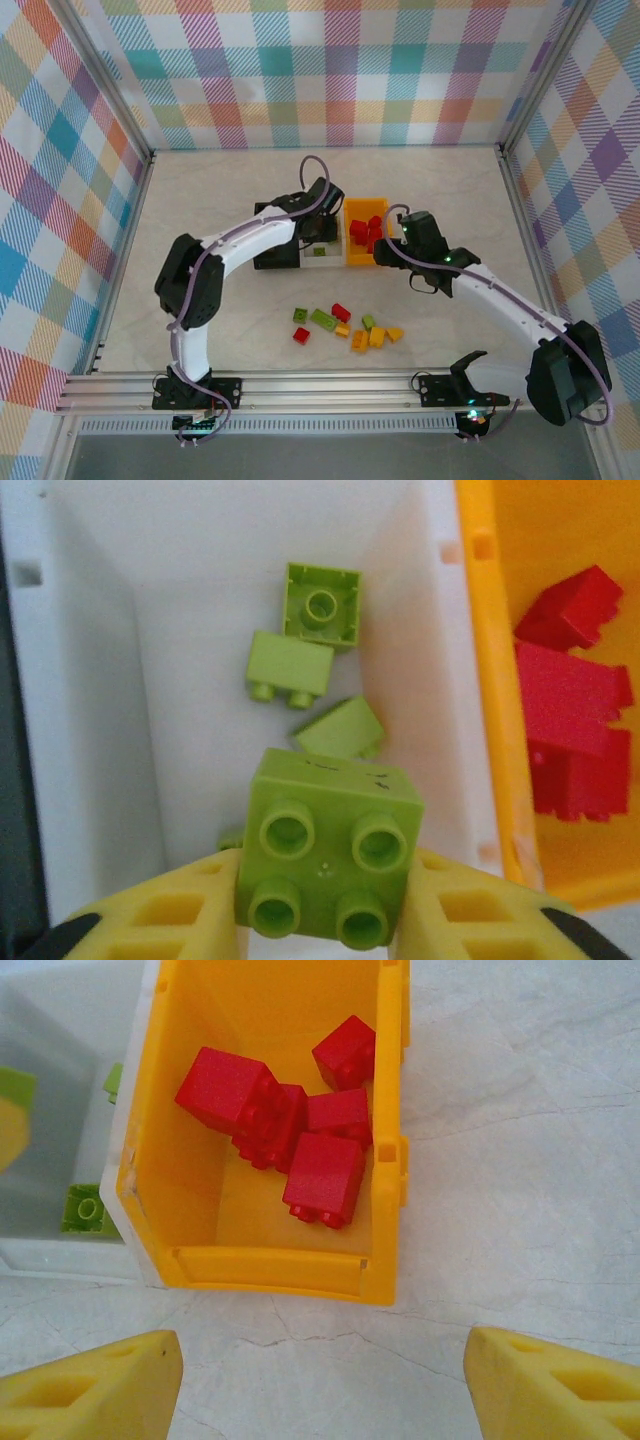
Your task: Sort the legos into containers by color
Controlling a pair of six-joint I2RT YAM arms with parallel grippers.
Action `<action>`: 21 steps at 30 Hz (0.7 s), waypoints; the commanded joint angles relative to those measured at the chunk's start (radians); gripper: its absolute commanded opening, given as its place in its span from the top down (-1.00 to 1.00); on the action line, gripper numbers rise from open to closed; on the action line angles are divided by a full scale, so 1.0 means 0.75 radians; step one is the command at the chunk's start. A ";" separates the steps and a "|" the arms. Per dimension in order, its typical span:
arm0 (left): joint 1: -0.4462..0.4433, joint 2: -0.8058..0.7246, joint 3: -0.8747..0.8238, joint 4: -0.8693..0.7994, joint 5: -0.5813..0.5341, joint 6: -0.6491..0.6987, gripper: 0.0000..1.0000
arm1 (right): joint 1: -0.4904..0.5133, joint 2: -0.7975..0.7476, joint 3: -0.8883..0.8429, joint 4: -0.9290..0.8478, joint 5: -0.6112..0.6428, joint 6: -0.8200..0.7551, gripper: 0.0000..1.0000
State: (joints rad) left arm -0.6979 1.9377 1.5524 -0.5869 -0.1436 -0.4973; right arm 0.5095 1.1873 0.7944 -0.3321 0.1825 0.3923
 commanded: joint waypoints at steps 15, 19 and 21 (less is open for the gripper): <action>-0.063 -0.314 -0.094 0.014 0.067 -0.022 -1.00 | 0.002 -0.056 -0.056 -0.096 -0.246 0.010 -0.44; -0.100 -0.473 -0.305 0.066 0.083 -0.067 -1.00 | 0.084 -0.046 -0.108 -0.153 -0.381 0.002 -0.38; -0.105 -0.547 -0.415 0.097 0.087 -0.096 -1.00 | 0.155 -0.028 -0.108 -0.215 -0.386 -0.016 -0.37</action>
State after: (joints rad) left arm -0.7685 1.5761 1.3300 -0.5346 -0.0933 -0.5316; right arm 0.5724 1.1622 0.7250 -0.4168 -0.0246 0.3912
